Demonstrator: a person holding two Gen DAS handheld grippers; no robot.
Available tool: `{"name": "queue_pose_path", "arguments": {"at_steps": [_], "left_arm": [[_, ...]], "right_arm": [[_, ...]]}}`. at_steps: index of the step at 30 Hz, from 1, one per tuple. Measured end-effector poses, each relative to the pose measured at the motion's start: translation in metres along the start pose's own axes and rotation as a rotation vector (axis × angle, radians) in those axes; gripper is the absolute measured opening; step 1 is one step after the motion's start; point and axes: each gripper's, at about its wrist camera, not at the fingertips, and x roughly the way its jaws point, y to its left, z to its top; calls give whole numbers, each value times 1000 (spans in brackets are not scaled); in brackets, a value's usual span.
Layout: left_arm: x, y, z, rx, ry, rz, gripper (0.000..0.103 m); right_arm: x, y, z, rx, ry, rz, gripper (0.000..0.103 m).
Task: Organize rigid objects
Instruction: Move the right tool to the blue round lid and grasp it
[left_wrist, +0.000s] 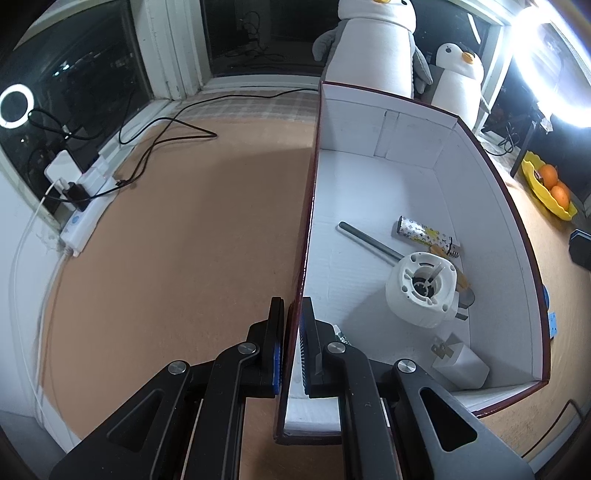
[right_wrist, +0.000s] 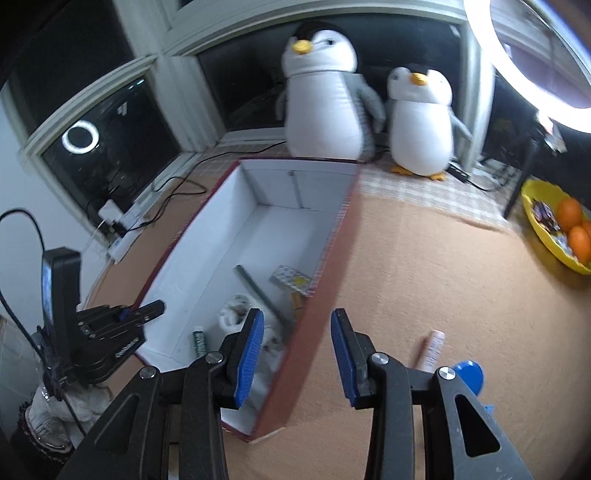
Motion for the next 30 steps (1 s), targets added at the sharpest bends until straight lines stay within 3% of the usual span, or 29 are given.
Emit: {"name": "queue_pose_path", "arguments": {"at_steps": [15,22,30], "left_arm": [[6,0,2,60,10,-22,7],[7,0,1,73,13,-29,7],[8,-2,2,97,21,-28,7]], "right_arm": [[-18,-123,-36,313,21,-194,36],[-5,-160,-61,441,95,-204,38],[17,-177,-75,507,166,-197,48]]}}
